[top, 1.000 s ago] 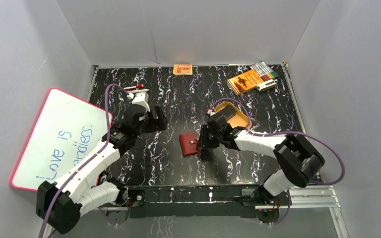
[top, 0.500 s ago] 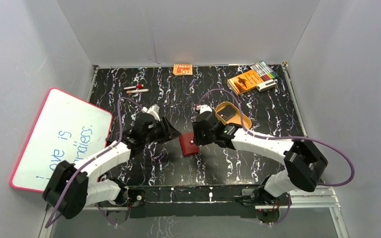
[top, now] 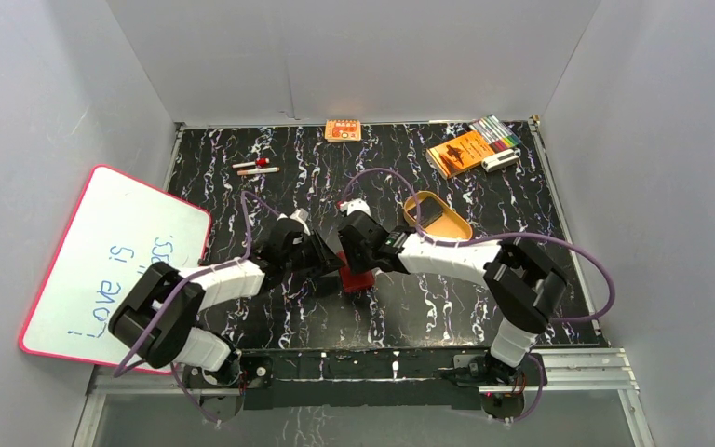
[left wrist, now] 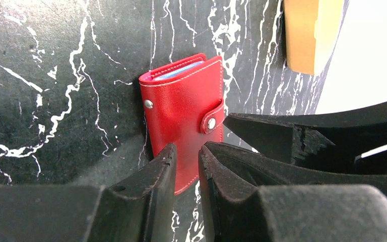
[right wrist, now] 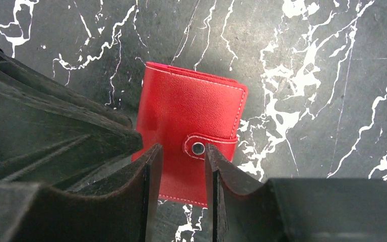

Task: Put the credit cards into the card holder
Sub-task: Open the card holder at the center of the board.

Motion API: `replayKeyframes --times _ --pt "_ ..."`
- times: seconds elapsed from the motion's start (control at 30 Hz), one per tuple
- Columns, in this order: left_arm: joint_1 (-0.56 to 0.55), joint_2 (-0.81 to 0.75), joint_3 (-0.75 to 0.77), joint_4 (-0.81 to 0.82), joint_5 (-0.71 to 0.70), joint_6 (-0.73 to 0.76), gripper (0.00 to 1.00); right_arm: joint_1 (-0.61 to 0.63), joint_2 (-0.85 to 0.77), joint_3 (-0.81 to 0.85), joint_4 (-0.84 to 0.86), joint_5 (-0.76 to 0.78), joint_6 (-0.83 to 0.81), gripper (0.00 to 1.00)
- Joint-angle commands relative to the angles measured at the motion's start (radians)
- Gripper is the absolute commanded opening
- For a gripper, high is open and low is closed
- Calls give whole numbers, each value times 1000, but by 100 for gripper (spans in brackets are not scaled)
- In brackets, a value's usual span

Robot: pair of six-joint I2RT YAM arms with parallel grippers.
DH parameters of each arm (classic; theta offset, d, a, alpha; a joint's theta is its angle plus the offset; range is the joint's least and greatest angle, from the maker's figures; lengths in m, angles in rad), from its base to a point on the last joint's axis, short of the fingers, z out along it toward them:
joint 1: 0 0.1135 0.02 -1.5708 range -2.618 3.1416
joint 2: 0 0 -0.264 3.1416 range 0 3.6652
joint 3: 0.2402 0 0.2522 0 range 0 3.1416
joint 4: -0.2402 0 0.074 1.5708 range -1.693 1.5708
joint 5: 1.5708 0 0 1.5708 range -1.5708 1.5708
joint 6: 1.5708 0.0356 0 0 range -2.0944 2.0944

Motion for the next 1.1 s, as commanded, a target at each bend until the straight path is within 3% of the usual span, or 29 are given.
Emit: replayKeyframes --times 0.0,0.33,0.7,1.07 --pt "-4 46 21 53 7 -8 19 9 40 76 -50 75 -3 44" --pt "-4 133 8 82 5 -16 16 23 80 111 -94 114 -6 45" --pt "-4 101 -3 56 -17 -11 14 45 88 124 -165 199 -10 44" --pt "-4 -43 24 23 0 -7 30 54 -13 110 -165 161 23 48"
